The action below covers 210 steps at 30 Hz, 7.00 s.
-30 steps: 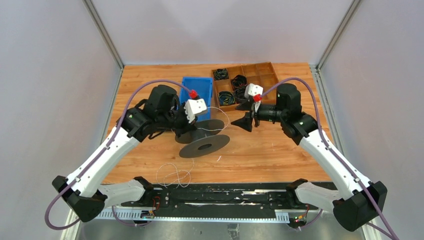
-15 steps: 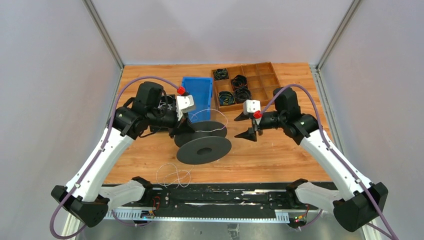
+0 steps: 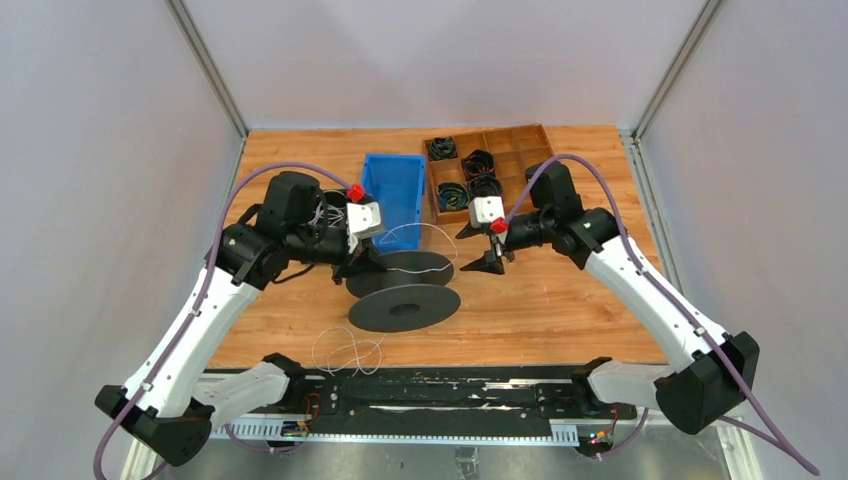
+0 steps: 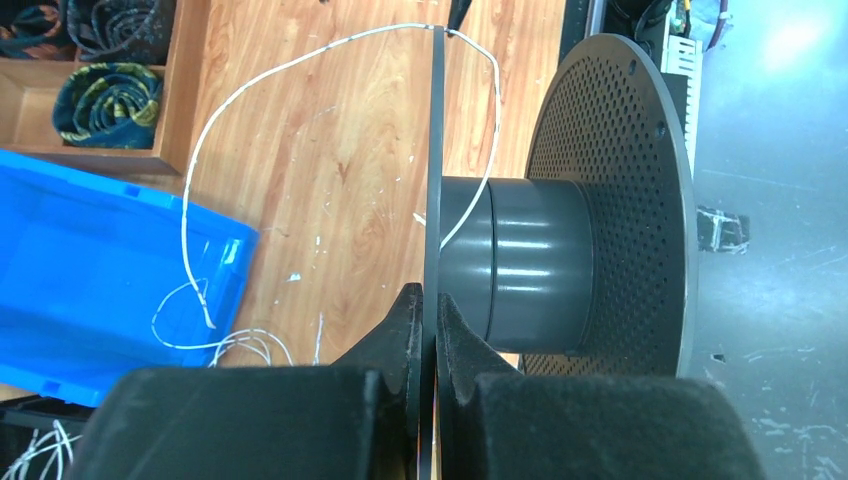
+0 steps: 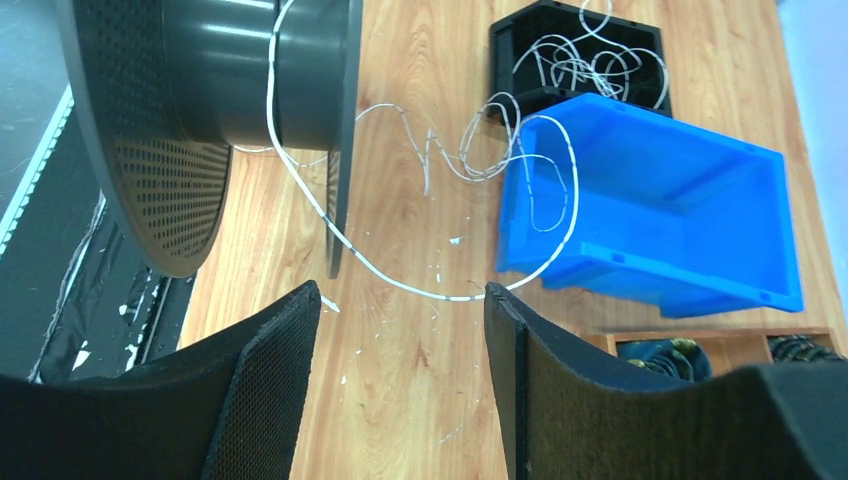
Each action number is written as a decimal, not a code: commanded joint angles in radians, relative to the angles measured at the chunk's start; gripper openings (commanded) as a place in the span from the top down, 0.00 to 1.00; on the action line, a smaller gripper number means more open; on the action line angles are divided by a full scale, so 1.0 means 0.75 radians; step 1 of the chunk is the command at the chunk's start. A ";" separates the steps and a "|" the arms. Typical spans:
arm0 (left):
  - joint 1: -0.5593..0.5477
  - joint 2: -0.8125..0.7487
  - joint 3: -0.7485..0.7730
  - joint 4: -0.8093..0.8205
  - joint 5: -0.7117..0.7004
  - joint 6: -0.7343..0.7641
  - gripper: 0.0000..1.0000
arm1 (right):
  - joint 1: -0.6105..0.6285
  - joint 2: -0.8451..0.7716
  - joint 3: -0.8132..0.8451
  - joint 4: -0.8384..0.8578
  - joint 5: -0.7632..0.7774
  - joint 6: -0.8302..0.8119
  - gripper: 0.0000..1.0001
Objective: Wrap the cables
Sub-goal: Wrap the cable around the cable reel.
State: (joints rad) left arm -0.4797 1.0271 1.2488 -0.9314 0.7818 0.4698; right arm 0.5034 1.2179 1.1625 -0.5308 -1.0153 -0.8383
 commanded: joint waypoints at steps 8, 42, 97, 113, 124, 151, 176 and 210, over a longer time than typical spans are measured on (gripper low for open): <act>0.030 -0.069 -0.017 -0.006 0.100 0.077 1.00 | 0.064 0.129 0.047 -0.091 -0.017 -0.181 0.42; 0.340 -0.021 0.083 0.314 0.320 -0.454 1.00 | 0.096 0.111 -0.114 0.108 0.119 0.012 0.97; 0.485 0.184 0.099 1.034 -0.406 -1.811 1.00 | 0.080 0.326 -0.182 0.827 -0.184 1.037 0.94; 0.517 0.215 0.149 1.043 -0.462 -1.858 1.00 | 0.140 0.287 -0.166 0.846 -0.225 1.087 0.99; 0.517 0.238 0.279 0.910 -0.673 -1.639 1.00 | 0.209 0.215 -0.052 0.689 -0.098 1.075 0.99; -0.068 0.300 0.311 0.871 -1.332 -0.756 1.00 | 0.400 0.435 0.556 0.333 0.120 1.188 0.99; -0.228 0.196 0.073 0.940 -1.334 -0.269 1.00 | 0.235 0.313 0.672 0.127 0.451 1.096 0.99; -0.226 0.139 0.064 0.856 -1.059 -0.290 1.00 | 0.189 0.212 0.554 0.076 0.994 0.697 1.00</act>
State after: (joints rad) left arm -0.6537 1.1824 1.2881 -0.3401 -0.0349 0.2543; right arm 0.6754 1.4055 1.6066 -0.4473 -0.3672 -0.2436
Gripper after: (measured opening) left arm 0.043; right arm 0.009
